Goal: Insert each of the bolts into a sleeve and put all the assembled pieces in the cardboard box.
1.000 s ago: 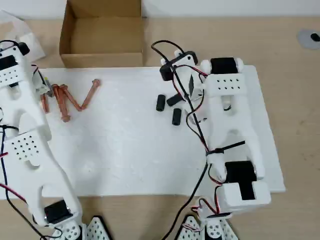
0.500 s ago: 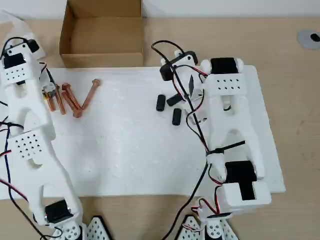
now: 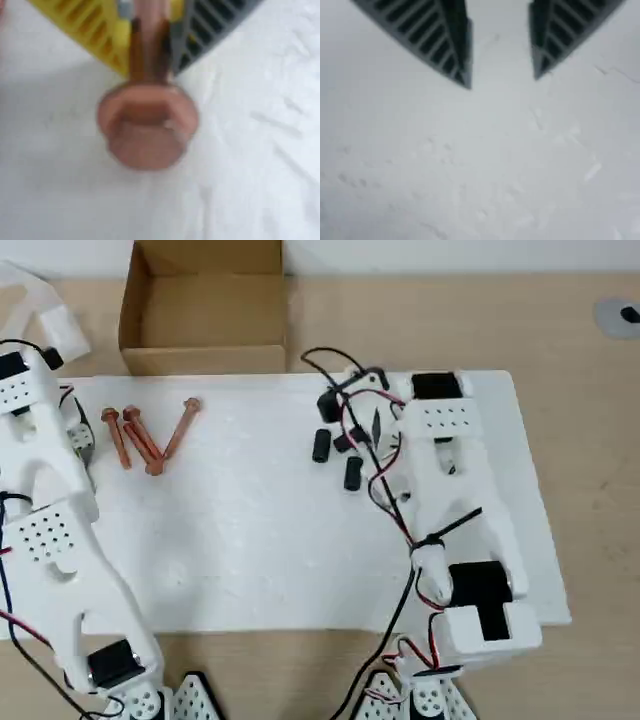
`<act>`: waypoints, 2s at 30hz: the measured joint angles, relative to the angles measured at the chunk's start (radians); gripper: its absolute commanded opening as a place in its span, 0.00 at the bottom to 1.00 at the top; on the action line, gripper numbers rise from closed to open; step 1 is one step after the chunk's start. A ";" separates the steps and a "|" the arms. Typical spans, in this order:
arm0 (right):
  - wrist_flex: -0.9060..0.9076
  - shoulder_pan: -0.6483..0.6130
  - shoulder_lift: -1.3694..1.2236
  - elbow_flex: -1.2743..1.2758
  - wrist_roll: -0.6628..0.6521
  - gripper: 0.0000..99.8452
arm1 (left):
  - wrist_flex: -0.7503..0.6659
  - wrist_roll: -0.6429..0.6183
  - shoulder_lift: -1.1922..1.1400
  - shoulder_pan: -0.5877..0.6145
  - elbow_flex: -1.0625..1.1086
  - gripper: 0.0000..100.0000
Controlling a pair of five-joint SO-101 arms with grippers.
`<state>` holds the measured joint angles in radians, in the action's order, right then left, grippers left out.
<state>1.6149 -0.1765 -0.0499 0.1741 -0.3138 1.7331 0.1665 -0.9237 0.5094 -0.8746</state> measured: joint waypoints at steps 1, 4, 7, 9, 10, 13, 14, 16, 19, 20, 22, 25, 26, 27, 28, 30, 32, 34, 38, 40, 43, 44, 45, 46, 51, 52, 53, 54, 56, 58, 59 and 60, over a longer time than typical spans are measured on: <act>-0.011 -0.014 0.000 0.008 0.025 0.11 | 0.000 0.009 0.023 0.000 0.038 0.01; -0.031 -0.058 0.000 0.011 0.123 0.11 | 0.002 0.028 0.089 0.000 0.135 0.01; -0.038 -0.112 0.000 0.011 0.232 0.11 | 0.008 0.046 0.167 0.000 0.216 0.01; -0.038 -0.132 0.000 0.011 0.310 0.11 | 0.008 0.049 0.239 0.000 0.265 0.01; -0.041 -0.133 0.000 0.011 0.351 0.11 | 0.008 0.054 0.279 0.000 0.292 0.01; -0.066 -0.137 0.000 0.011 0.459 0.11 | 0.008 0.083 0.388 0.000 0.376 0.01; -0.077 -0.137 0.000 0.011 0.485 0.11 | 0.008 0.091 0.419 0.000 0.405 0.01; -0.097 -0.137 0.000 0.012 0.523 0.11 | 0.008 0.107 0.477 0.000 0.453 0.01; -0.124 -0.137 0.000 0.012 0.560 0.11 | 0.008 0.127 0.559 0.000 0.517 0.01; -0.130 -0.137 0.000 0.012 0.571 0.11 | 0.008 0.133 0.588 0.000 0.539 0.01; -0.144 -0.137 0.000 0.012 0.585 0.11 | 0.008 0.141 0.644 0.000 0.575 0.01; -0.164 -0.137 -0.005 0.012 0.592 0.11 | 0.009 0.149 0.726 0.000 0.623 0.01; -0.173 -0.137 -0.014 0.012 0.592 0.11 | 0.009 0.149 0.750 0.000 0.637 0.01; -0.181 -0.137 -0.026 0.012 0.592 0.11 | 0.009 0.149 0.775 0.000 0.651 0.01; -0.190 -0.137 -0.040 0.012 0.592 0.11 | 0.009 0.149 0.796 0.000 0.664 0.01; -0.213 -0.138 -0.077 0.012 0.592 0.11 | 0.009 0.149 0.841 0.000 0.695 0.01; -0.235 -0.138 -0.117 0.012 0.592 0.11 | 0.009 0.149 0.881 0.000 0.718 0.01; -0.255 -0.138 -0.164 0.012 0.592 0.11 | 0.009 0.149 0.921 0.000 0.741 0.01; -0.265 -0.138 -0.241 -0.005 0.592 0.11 | 0.009 0.183 0.994 0.000 0.783 0.01; -0.264 -0.138 -0.265 -0.031 0.592 0.11 | 0.009 0.189 1.030 0.000 0.807 0.01; -0.264 -0.138 -0.278 -0.066 0.592 0.11 | 0.009 0.193 1.066 0.000 0.836 0.01; -0.265 -0.138 -0.281 -0.080 0.588 0.12 | 0.009 0.193 1.074 0.000 0.842 0.01; -0.264 -0.138 -0.284 -0.094 0.577 0.13 | 0.011 0.193 1.080 0.000 0.844 0.01; -0.256 -0.138 -0.285 -0.112 0.571 0.15 | 0.009 0.198 1.085 0.000 0.850 0.01; -0.216 -0.138 -0.292 -0.196 0.563 0.24 | 0.011 0.213 1.086 0.002 0.852 0.01; -0.216 -0.138 -0.292 -0.209 0.563 0.24 | 0.011 0.215 1.086 0.002 0.852 0.01; -0.216 -0.138 -0.292 -0.218 0.563 0.24 | 0.011 0.218 1.086 0.002 0.852 0.01; -0.216 -0.138 -0.292 -0.226 0.563 0.24 | 0.011 0.221 1.086 0.002 0.852 0.01; -0.218 -0.138 -0.292 -0.233 0.563 0.24 | 0.011 0.221 1.086 0.002 0.852 0.01; -0.230 -0.138 -0.292 -0.233 0.563 0.24 | 0.011 0.221 1.086 0.002 0.852 0.01; -0.235 -0.138 -0.292 -0.233 0.563 0.24 | 0.011 0.221 1.086 0.002 0.852 0.01; -0.238 -0.138 -0.292 -0.233 0.563 0.25 | 0.011 0.221 1.086 0.002 0.852 0.01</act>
<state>1.3771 -0.3145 -0.3414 -0.0591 0.2493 1.7438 0.3874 0.1626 0.5109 -0.0230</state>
